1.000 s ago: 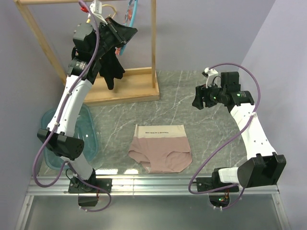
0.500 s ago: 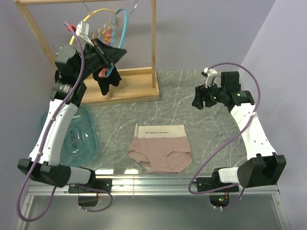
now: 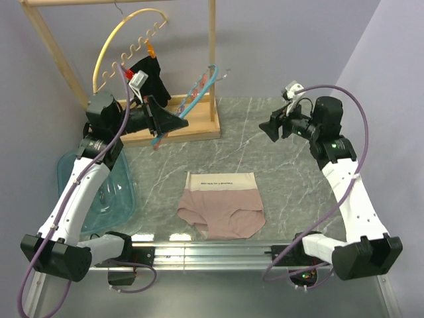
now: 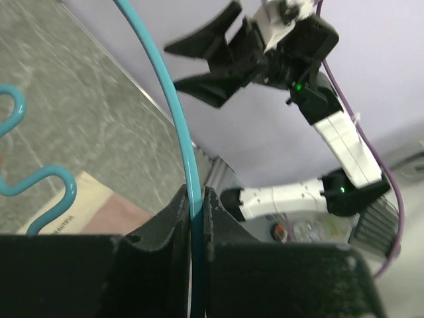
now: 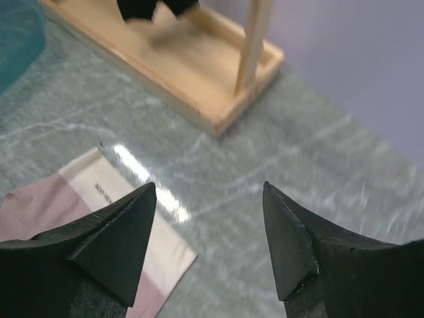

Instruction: Clip the underwear to the hanger

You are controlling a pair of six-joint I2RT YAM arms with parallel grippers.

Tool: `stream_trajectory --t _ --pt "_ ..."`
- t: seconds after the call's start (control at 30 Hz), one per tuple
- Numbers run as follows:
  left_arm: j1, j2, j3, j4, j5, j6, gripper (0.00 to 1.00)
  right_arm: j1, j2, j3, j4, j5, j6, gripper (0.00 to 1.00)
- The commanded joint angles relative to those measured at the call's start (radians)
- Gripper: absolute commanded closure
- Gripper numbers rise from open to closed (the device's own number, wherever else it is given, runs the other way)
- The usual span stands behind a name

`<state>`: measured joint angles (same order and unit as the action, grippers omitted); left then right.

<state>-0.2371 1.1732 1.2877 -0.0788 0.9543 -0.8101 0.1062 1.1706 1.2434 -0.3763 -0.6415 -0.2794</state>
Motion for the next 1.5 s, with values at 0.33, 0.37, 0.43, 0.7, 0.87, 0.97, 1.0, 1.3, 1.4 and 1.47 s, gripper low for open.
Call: stream_trajectory --t 0.33,0.37,0.43,0.7,0.87,0.97,1.0,1.3,1.4,1.47 --pt "-0.119 -0.003 -0.001 0.140 0.369 0.003 1.00 0.223 -0.193 -0.320 0.585 0.025 -0.339 0.28" --pt "-0.122 -0.001 -0.002 0.143 0.380 -0.003 1.00 0.233 -0.203 -0.343 0.637 0.045 -0.352 0.27" --pt "-0.123 0.006 -0.004 0.128 0.389 -0.008 1.00 0.260 -0.213 -0.361 0.686 0.083 -0.378 0.29" --pt "-0.123 0.011 -0.045 0.198 0.393 -0.083 1.00 0.265 -0.371 -0.498 0.708 0.059 -0.529 0.33" --pt "-0.123 0.032 -0.047 0.227 0.399 -0.112 1.00 0.260 -0.506 -0.573 0.629 0.002 -0.610 0.34" --pt "-0.123 0.045 -0.059 0.257 0.409 -0.141 1.00 0.267 -0.502 -0.579 0.675 0.052 -0.604 0.34" --pt "-0.123 0.046 -0.065 0.276 0.411 -0.162 1.00 0.265 -0.490 -0.573 0.686 0.068 -0.601 0.34" --pt "-0.139 0.063 -0.076 0.261 0.437 -0.158 1.00 0.271 -0.344 -0.512 0.778 0.095 -0.607 0.34" --pt "-0.145 0.065 -0.074 0.234 0.449 -0.134 1.00 0.273 -0.301 -0.503 0.801 0.101 -0.616 0.42" --pt "-0.151 0.071 -0.059 0.153 0.454 -0.066 1.00 0.274 -0.287 -0.487 0.812 0.106 -0.616 0.48"
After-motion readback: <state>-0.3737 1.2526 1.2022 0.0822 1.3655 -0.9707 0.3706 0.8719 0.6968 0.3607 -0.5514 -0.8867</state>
